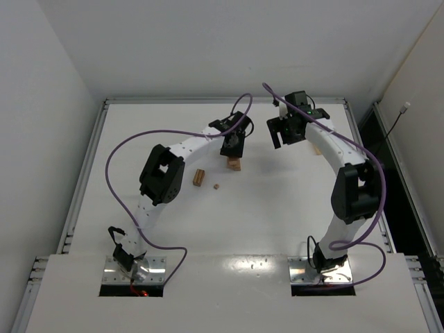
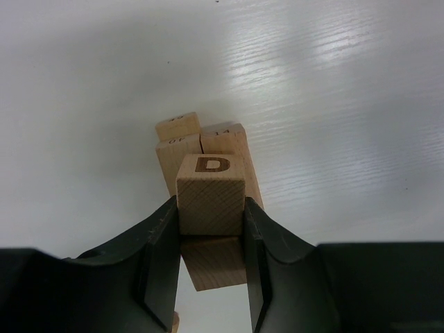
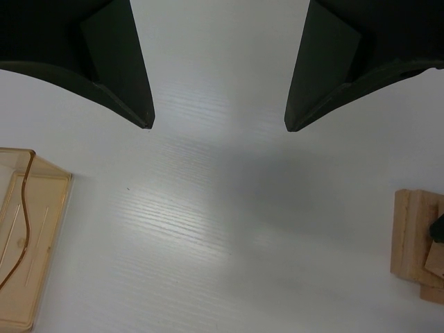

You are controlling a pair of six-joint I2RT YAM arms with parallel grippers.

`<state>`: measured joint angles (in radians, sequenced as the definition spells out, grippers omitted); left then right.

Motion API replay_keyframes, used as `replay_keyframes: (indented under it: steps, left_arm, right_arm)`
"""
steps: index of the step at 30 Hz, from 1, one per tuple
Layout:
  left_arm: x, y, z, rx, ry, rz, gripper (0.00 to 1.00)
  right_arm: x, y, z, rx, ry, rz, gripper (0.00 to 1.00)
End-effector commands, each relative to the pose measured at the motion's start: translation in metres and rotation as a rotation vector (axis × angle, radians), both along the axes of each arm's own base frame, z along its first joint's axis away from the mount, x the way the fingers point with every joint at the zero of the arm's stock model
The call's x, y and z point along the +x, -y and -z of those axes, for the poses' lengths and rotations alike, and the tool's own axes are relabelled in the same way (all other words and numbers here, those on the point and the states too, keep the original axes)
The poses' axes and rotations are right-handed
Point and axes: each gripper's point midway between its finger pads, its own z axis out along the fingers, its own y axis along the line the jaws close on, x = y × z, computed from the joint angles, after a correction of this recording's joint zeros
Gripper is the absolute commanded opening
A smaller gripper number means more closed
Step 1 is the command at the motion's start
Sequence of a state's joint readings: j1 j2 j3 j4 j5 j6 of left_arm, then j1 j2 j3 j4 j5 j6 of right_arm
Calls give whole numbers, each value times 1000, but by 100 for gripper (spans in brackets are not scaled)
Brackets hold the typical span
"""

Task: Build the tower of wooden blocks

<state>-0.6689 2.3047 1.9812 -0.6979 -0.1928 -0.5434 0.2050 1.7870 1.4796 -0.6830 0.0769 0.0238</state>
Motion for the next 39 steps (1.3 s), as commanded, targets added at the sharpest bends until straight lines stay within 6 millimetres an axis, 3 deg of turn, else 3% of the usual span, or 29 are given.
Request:
replay_keyframes:
  steps: [1, 20, 22, 25, 34, 39]
  left_arm:
    - [-2, 6, -8, -10, 22, -2, 0]
    - [-5, 6, -5, -10, 10, 3, 28]
    - [-6, 8, -5, -18, 4, 8, 38]
    - [-6, 8, -5, -18, 4, 8, 43]
    - [-4, 11, -9, -30, 15, 23, 47]
    - [0, 13, -51, -54, 98, 20, 49]
  right_arm:
    - [11, -3, -8, 20, 24, 10, 73]
    - [13, -3, -11, 22, 33, 10, 73]
    - [13, -3, -11, 22, 33, 10, 73]
    - [13, -3, -11, 22, 33, 10, 73]
    - [13, -3, -11, 22, 33, 10, 73]
    - [11, -3, -8, 20, 24, 10, 73]
